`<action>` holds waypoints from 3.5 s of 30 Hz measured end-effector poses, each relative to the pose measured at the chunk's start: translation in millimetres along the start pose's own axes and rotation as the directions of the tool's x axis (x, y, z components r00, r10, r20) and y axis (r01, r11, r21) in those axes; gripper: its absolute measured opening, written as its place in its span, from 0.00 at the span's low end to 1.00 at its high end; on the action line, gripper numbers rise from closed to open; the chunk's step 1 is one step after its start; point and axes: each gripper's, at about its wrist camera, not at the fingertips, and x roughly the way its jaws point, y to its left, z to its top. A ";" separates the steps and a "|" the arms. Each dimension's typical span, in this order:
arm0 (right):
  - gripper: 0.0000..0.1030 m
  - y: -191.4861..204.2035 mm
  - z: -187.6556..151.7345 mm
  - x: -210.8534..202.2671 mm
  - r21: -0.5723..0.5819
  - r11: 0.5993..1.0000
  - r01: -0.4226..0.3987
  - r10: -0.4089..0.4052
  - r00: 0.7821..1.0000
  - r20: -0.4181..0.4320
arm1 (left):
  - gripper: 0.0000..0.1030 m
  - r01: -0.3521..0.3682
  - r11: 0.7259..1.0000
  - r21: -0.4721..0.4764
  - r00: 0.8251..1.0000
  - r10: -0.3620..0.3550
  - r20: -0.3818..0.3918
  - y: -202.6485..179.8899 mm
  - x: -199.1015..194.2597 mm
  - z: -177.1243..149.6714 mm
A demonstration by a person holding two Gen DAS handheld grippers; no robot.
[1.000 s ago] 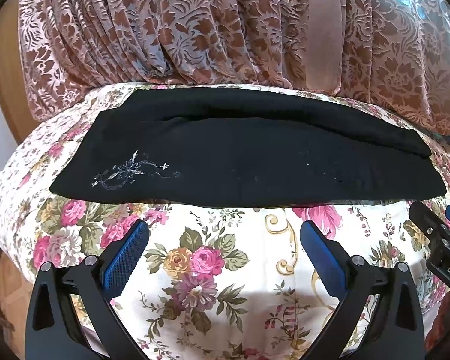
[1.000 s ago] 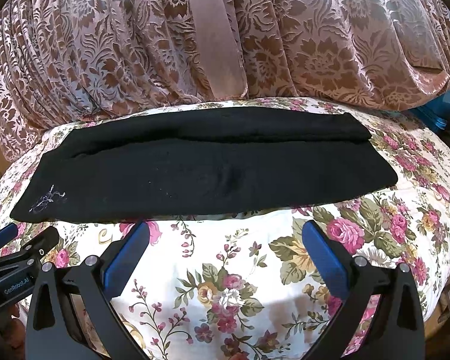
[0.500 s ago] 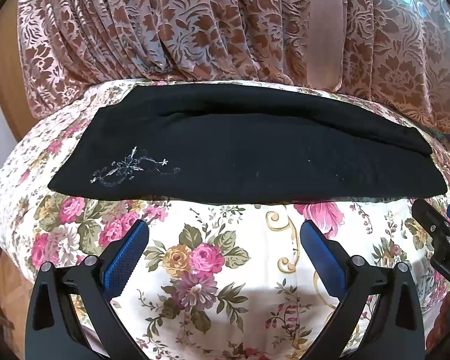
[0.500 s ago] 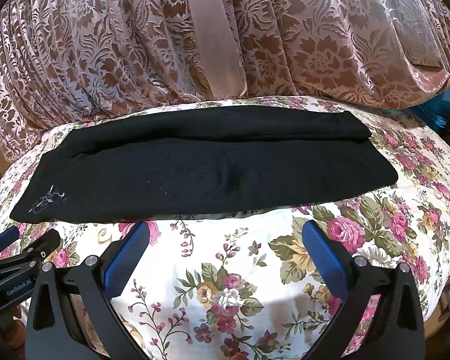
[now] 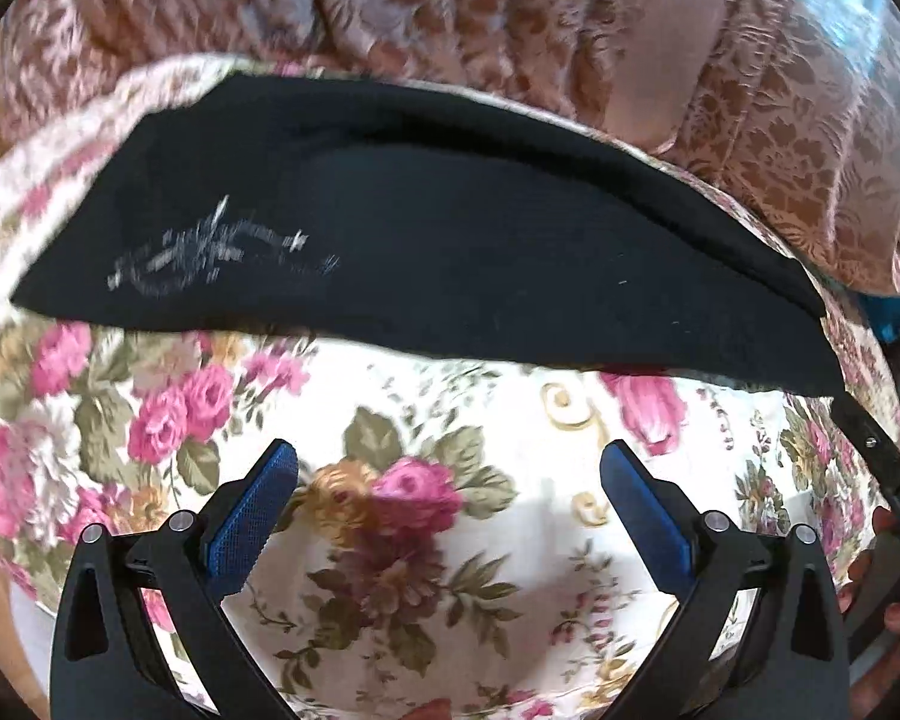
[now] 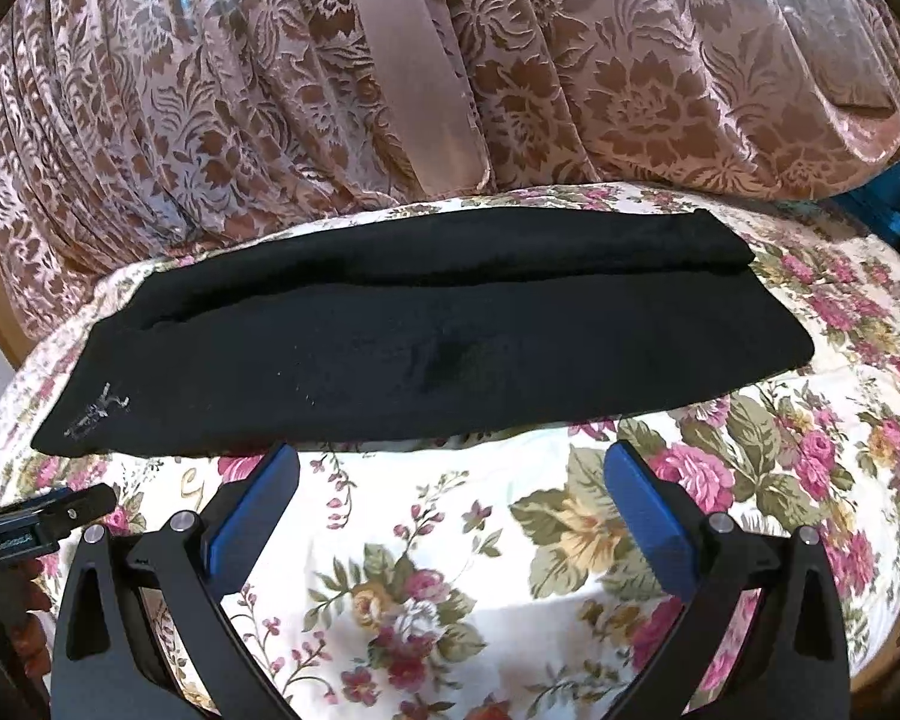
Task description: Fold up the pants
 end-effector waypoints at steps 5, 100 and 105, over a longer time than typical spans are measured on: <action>0.98 -32.3 3.4 15.7 0.106 0.993 -0.055 0.066 0.993 -0.098 | 0.97 0.050 0.986 -0.158 0.999 -0.050 0.006 52.1 10.3 4.7; 0.39 -293.2 -24.2 32.6 0.817 0.551 -0.172 0.112 0.985 0.132 | 0.66 0.238 0.821 -0.518 0.926 -0.032 0.376 246.7 -15.6 1.6; 0.08 -288.9 -17.7 24.0 0.783 0.599 -0.168 0.095 0.986 0.139 | 0.22 0.160 0.863 -0.479 0.953 -0.009 0.302 237.1 -5.8 9.7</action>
